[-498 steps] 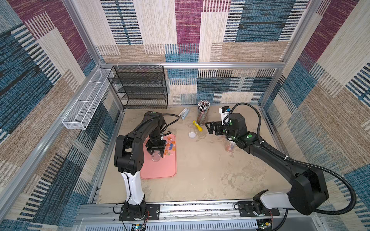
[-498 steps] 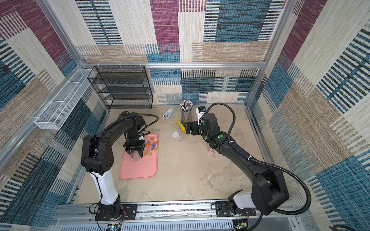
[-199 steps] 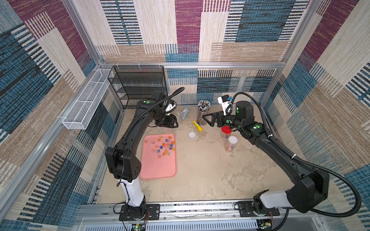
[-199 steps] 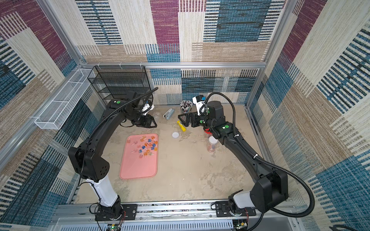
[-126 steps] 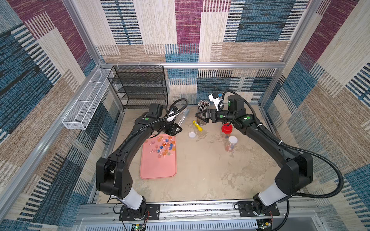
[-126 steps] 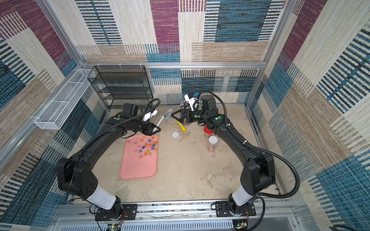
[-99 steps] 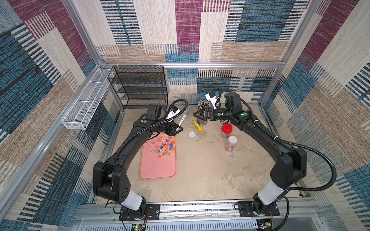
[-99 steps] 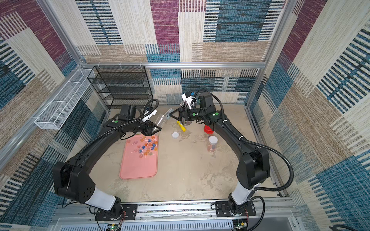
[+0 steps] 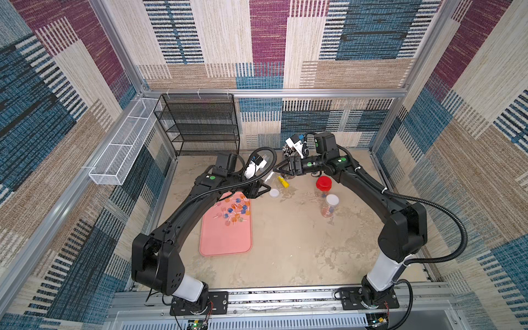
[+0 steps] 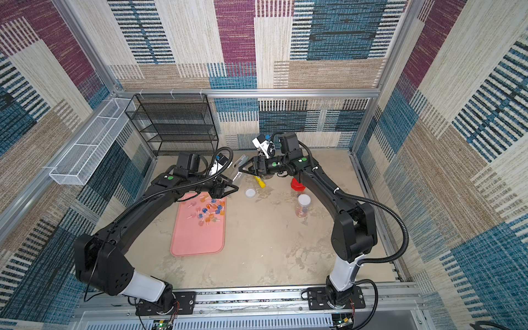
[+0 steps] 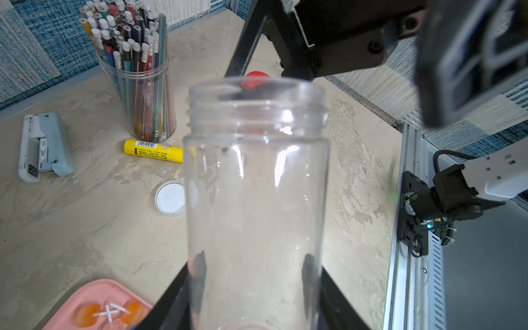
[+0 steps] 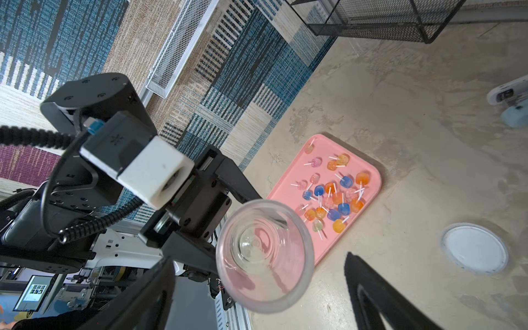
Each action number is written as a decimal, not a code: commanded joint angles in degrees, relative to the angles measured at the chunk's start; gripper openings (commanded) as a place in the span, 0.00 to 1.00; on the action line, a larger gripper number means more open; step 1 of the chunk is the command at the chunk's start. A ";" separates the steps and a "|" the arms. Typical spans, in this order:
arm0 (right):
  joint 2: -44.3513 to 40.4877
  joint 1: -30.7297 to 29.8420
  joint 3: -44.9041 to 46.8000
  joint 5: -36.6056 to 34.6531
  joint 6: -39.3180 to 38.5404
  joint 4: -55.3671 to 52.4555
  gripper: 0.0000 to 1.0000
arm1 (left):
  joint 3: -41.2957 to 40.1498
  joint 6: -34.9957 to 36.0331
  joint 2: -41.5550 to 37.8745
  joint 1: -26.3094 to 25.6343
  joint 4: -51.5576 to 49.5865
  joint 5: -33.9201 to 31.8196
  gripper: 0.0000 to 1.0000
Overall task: Pour the candies out of the jar
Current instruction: Place the jar at the center of the board.
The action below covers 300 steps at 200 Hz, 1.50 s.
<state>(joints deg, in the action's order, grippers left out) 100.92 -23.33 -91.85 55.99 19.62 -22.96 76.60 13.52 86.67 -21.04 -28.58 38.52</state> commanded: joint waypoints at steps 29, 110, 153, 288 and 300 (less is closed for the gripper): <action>0.29 -1.44 2.72 -0.41 0.66 2.60 0.90 | 0.48 3.99 0.07 -1.69 -1.15 0.14 0.00; -1.07 -2.16 5.16 -2.48 2.35 4.97 0.60 | 0.90 4.64 0.76 -2.47 -2.57 -0.53 0.00; -1.64 -2.16 5.40 -3.17 2.88 6.65 0.51 | 1.36 3.45 1.18 -2.51 -2.87 -1.51 0.46; 21.25 -9.09 -18.63 -41.12 -10.20 1.61 0.48 | -5.10 -17.17 -1.74 13.90 7.74 -7.72 0.98; 23.86 -10.20 -20.62 -45.61 -11.23 1.55 0.48 | -4.70 -19.83 -0.61 16.70 8.29 -5.87 0.97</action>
<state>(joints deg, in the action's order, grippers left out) 120.88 -31.94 -108.81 22.74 12.80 -19.81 70.85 1.69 84.44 -8.27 -24.25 27.81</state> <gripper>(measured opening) 0.578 0.981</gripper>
